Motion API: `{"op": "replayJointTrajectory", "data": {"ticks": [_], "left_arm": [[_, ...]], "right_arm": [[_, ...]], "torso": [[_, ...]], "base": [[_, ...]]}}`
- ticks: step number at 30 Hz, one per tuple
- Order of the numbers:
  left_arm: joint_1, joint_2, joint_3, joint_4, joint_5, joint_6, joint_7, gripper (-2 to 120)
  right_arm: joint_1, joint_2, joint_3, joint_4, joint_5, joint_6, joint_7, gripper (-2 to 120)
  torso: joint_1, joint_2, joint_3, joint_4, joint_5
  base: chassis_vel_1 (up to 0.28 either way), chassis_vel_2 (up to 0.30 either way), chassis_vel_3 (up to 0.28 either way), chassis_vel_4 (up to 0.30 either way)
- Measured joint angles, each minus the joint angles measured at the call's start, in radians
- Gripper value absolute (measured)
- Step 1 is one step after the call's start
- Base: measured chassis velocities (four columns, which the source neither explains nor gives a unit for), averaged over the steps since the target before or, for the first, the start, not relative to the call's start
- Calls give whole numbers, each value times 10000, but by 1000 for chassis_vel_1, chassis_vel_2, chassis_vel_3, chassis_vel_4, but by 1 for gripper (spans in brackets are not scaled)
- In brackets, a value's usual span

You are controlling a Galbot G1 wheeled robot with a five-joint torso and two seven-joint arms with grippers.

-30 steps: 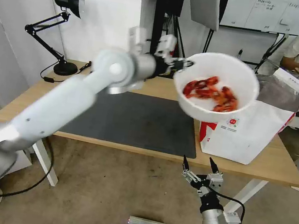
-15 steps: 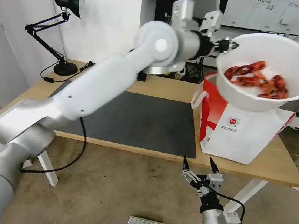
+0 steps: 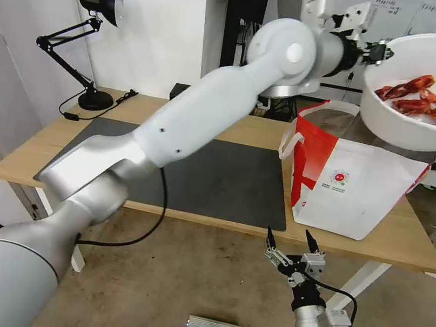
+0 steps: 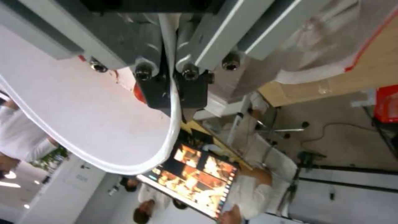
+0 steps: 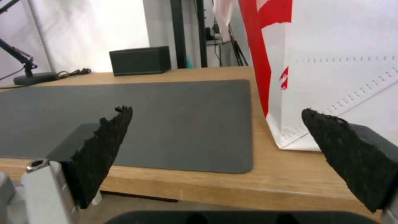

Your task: Pick up the trash from the table and place it into the takeout bag.

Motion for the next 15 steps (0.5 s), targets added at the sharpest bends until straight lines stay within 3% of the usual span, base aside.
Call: {"op": "replayJointTrajectory", "data": {"ticks": [10, 15], "left_arm": [[-7, -8, 291, 786, 94, -699, -157, 0], [-140, -1, 429, 988, 77, -1284, -724, 0]], "right_arm": [[0, 0, -1, 0, 0, 0, 0, 100], [0, 0, -1, 0, 0, 0, 0, 100]], "torso": [[0, 0, 1, 4, -3], [-1, 0, 1, 3, -3]], "base": [[0, 0, 0, 0], [0, 0, 0, 0]]}}
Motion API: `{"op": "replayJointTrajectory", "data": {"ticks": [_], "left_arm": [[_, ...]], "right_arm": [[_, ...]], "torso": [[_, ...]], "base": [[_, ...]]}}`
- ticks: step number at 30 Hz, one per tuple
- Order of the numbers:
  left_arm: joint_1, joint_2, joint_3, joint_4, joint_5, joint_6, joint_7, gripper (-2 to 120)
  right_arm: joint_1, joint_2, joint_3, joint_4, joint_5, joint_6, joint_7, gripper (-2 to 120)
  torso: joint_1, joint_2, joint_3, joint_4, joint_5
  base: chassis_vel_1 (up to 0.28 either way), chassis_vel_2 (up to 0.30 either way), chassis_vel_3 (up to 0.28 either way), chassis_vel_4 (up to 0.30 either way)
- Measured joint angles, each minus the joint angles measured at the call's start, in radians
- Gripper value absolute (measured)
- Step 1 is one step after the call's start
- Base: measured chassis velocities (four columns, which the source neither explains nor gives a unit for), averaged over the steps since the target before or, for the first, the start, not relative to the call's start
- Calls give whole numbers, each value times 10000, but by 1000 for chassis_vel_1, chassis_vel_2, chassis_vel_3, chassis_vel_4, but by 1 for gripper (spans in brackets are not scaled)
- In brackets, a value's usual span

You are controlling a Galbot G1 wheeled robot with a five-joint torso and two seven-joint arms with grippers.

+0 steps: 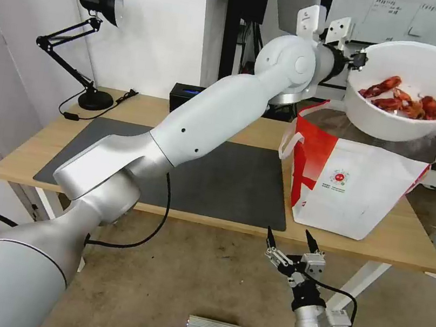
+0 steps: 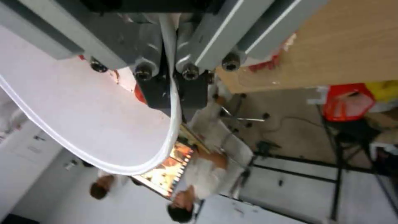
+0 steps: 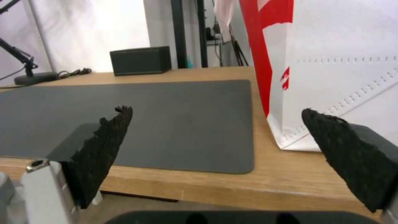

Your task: Pick up the trash from the table and place it into the takeout bag.

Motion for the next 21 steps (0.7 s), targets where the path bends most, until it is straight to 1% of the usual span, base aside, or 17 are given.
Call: {"op": "replayJointTrajectory", "data": {"ticks": [1, 3, 4, 5, 6, 7, 10, 11, 14, 21], "left_arm": [[0, 0, 0, 0, 0, 0, 0, 0], [-35, 2, 196, 42, -36, -299, -458, 0], [-35, 2, 196, 42, -36, -299, -458, 0], [-35, 3, 261, 54, -40, -376, -612, 0], [-8, 3, 391, 63, -42, -504, -954, 0], [-8, 3, 391, 63, -42, -504, -954, 0], [162, 1, 910, 68, -17, -833, -1623, 0], [162, 1, 910, 68, -17, -833, -1623, 0], [337, -3, 1333, 39, 105, -1041, -2134, 0], [535, -3, 1633, -79, 407, -1065, -2533, 0]], "right_arm": [[0, 0, 0, 0, 0, 0, 0, 100], [0, 0, 0, 0, 0, 0, 0, 100], [0, 0, 0, 0, 0, 0, 0, 100], [0, 0, 0, 0, 0, 0, 0, 100], [0, 0, 0, 0, 0, 0, 0, 100], [0, 0, 0, 0, 0, 0, 0, 100], [0, 0, 0, 0, 0, 0, 0, 100], [0, 0, 0, 0, 0, 0, 0, 100], [0, 0, 0, 0, 0, 0, 0, 100], [0, 0, 0, 0, 0, 0, 0, 100]], "torso": [[0, 0, 0, 0, 0], [0, 1, 0, 0, 0], [0, 1, 0, 0, 0], [0, 2, 0, 0, 0], [0, 2, -1, 0, 0], [0, 2, -1, 0, 0], [0, 2, 0, 0, 0], [0, 2, 0, 0, 0], [0, 2, 0, -2, 1], [0, 3, 0, -1, 0]], "base": [[0, 0, 0, 0], [0, 0, 0, 0], [0, 0, 0, 0], [0, 0, 0, 0], [0, 0, 0, 0], [0, 0, 0, 0], [0, 0, 0, 0], [0, 0, 0, 0], [0, 0, 0, 0], [0, 0, 0, 0]]}}
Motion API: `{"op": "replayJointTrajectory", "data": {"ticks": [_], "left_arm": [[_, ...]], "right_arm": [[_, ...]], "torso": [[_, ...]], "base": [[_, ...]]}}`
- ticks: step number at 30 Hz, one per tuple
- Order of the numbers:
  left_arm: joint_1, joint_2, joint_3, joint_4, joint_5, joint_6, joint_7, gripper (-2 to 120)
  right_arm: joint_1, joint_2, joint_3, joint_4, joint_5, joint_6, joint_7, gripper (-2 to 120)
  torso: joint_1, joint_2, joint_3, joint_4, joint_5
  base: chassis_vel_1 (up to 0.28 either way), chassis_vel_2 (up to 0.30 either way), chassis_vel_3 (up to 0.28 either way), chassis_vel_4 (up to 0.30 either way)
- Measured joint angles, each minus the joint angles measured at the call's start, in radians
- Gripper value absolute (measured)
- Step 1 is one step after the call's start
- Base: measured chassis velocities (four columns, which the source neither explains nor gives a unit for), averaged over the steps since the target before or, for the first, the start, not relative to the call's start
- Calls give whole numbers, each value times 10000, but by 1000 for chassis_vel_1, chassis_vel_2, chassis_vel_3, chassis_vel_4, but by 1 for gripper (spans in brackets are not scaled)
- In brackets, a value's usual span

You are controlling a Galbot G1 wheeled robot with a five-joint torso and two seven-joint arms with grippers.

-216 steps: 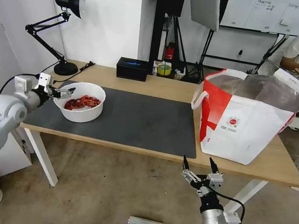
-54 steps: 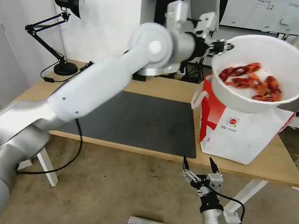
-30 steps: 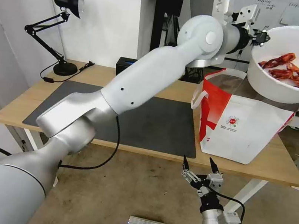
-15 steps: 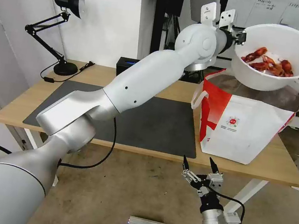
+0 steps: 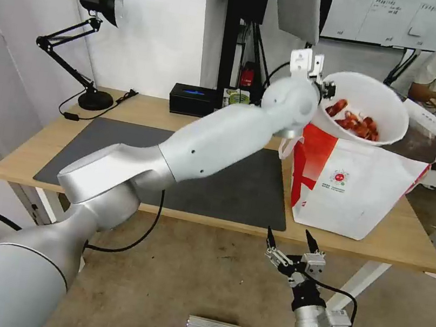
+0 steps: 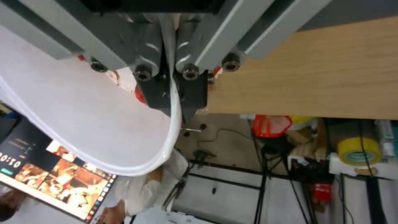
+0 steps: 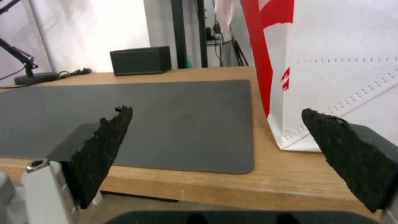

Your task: Pick up the trash from the table and place it into the takeout bag.

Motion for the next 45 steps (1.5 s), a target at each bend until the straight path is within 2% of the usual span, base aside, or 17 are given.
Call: {"op": "replayJointTrajectory", "data": {"ticks": [19, 21, 23, 24, 27, 28, 31, 33, 35, 36, 39, 40, 43, 45], "left_arm": [[116, 12, 100, -163, 219, 269, -19, 0], [121, 12, 110, -186, 219, 279, -17, 4], [130, 13, 124, -197, 219, 314, -4, 14], [130, 13, 124, -197, 219, 314, -4, 14], [141, 16, 127, -198, 216, 331, 42, 30], [141, 16, 127, -198, 216, 331, 42, 30], [143, 16, 159, -207, 211, 335, 104, 45], [144, 16, 169, -207, 211, 336, 139, 49], [148, 16, 190, -212, 210, 338, 175, 61], [148, 16, 190, -212, 210, 338, 175, 61], [159, 16, 201, -226, 208, 338, 223, 74], [159, 16, 201, -226, 208, 338, 223, 74], [161, 17, 220, -254, 221, 338, 300, 89], [159, 17, 221, -265, 253, 336, 351, 92]], "right_arm": [[0, 0, 0, 0, 0, 0, 0, 100], [0, 0, 0, 0, 0, 0, 0, 100], [0, 0, 0, 1, 0, 0, 0, 100], [0, 0, 0, 1, 0, 0, 0, 100], [0, 0, 0, 0, 0, 0, 0, 100], [0, 0, 0, 0, 0, 0, 0, 100], [0, 0, 0, 0, 0, 0, 0, 100], [0, 0, 0, 0, 0, 0, 0, 100], [-1, 0, 0, 0, 0, 0, 0, 100], [-1, 0, 0, 0, 0, 0, 0, 100], [0, 0, 0, 0, 0, 0, 0, 100], [0, 0, 0, 0, 0, 0, 0, 100], [0, 0, 0, 0, 0, 0, 0, 100], [0, 0, 0, 0, 0, 0, 0, 100]], "torso": [[0, -1, 0, 1, 0], [0, -1, 0, 0, 0], [0, -1, 0, 0, 0], [0, -1, 0, 0, 0], [0, -1, 0, 1, 0], [0, -1, 0, 1, 0], [0, -1, 0, 1, 0], [1, -1, 0, 1, 0], [0, -1, 0, 0, 0], [0, -1, 0, 0, 0], [0, -2, 0, 0, 0], [0, -2, 0, 0, 0], [0, -3, 0, 1, 0], [0, -3, 0, 0, 0]], "base": [[0, 0, 0, 0], [0, 0, 0, 0], [0, 0, 0, 0], [0, 0, 0, 0], [0, 0, 0, 0], [0, 0, 0, 0], [0, 0, 0, 0], [0, 0, 0, 0], [0, 0, 0, 0], [0, 0, 0, 0], [0, 0, 0, 0], [0, 0, 0, 0], [0, 0, 0, 0], [0, 0, 0, 0]]}}
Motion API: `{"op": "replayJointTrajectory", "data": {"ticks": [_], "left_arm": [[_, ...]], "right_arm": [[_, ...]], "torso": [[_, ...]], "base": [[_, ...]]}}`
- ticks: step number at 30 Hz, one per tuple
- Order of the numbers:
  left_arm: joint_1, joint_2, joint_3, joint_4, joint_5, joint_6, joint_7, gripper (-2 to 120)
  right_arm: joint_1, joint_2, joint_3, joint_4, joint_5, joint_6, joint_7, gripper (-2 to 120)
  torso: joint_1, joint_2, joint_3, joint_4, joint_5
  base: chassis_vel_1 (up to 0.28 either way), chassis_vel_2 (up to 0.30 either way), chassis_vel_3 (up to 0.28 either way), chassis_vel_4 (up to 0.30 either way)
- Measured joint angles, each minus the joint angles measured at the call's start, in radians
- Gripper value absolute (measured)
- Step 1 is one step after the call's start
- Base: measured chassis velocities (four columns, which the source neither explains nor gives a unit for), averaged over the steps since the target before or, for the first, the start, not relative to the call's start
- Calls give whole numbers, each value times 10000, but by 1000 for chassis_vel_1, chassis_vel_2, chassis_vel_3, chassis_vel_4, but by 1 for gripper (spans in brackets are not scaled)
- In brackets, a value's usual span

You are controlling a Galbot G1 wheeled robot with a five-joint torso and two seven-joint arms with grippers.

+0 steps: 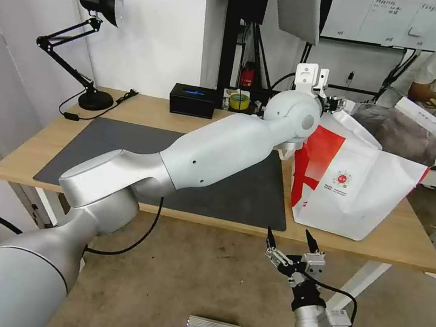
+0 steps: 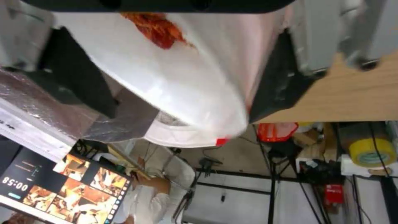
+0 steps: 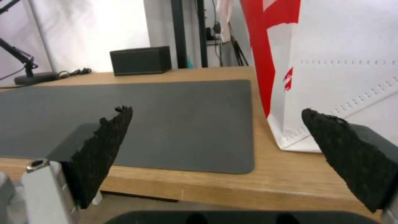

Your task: Pick up the trash from the table and place it into the takeout bag.

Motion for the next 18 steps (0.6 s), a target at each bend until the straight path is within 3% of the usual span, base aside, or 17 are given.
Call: {"op": "replayJointTrajectory", "data": {"ticks": [5, 15, 18], "left_arm": [[-75, -1, 0, -71, 24, -31, 160, 100], [-46, 8, -64, -114, 30, -51, 222, 100], [53, 19, -148, -161, 295, -96, 493, 100]], "right_arm": [[0, 0, 0, 0, 0, 0, 0, 100], [0, 0, 0, 0, 0, 0, 0, 100], [0, 0, 0, 0, 0, 0, 0, 100]], "torso": [[0, 0, -1, 0, 0], [0, 0, 0, 0, 0], [0, 1, -1, 0, 0]], "base": [[0, 0, 0, 0], [0, 0, 0, 0], [0, 0, 0, 0]]}}
